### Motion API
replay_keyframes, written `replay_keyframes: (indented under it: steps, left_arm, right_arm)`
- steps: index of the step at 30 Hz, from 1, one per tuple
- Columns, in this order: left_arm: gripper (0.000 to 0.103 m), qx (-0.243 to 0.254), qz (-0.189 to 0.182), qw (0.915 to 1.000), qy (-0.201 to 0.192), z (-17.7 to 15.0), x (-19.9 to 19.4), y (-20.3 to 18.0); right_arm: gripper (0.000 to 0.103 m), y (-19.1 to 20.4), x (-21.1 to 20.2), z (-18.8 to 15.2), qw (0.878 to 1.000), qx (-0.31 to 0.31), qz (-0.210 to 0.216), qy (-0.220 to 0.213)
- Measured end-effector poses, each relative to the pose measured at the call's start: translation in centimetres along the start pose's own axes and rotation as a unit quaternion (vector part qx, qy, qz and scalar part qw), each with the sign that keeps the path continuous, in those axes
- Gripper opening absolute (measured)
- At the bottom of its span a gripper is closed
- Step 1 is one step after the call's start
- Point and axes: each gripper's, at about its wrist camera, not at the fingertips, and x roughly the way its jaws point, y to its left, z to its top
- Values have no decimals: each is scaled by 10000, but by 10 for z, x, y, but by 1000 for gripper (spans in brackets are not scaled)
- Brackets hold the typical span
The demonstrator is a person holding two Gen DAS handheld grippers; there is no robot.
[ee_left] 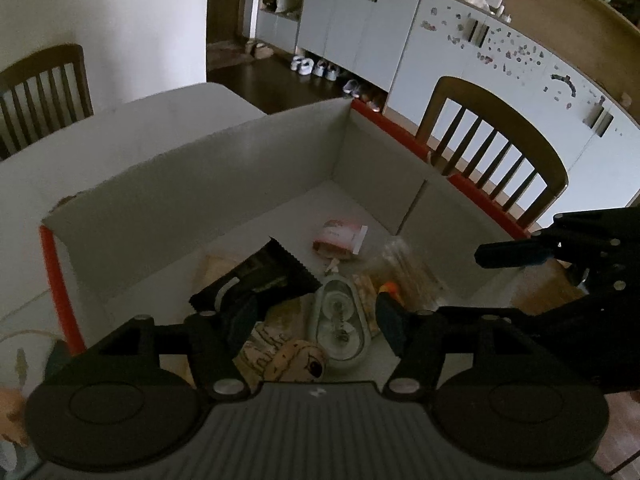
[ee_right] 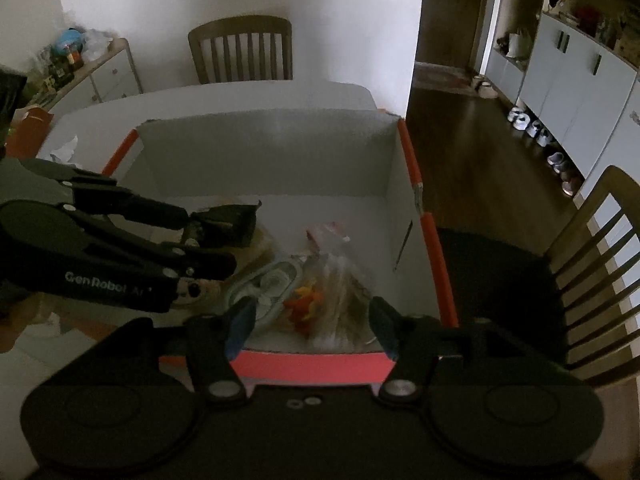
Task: Organize objects
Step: 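Open the left tool to drop the tape dispenser while the right tool releases the swab bag, then withdraw both tools from the box back over the table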
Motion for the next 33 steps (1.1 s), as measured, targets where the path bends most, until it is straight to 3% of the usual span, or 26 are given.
replay_keyframes:
  steps: [18, 22, 26, 33]
  left_arm:
    - [64, -112, -60, 9974, -714, -23, -82, 13]
    - [65, -128, -79, 9961, -868, -32, -104, 20]
    - [72, -185, -77, 9952, -958, -42, -121, 32]
    - [73, -298, 41, 9947, -978, -64, -145, 62]
  right_arm:
    - [67, 31, -44, 6, 9990, -15, 21, -437]
    - [74, 46, -51, 8, 9985, 16, 58, -547]
    - [77, 64, -56, 11, 9981, 11, 91, -613]
    - [86, 101, -59, 14, 9976, 15, 127, -683]
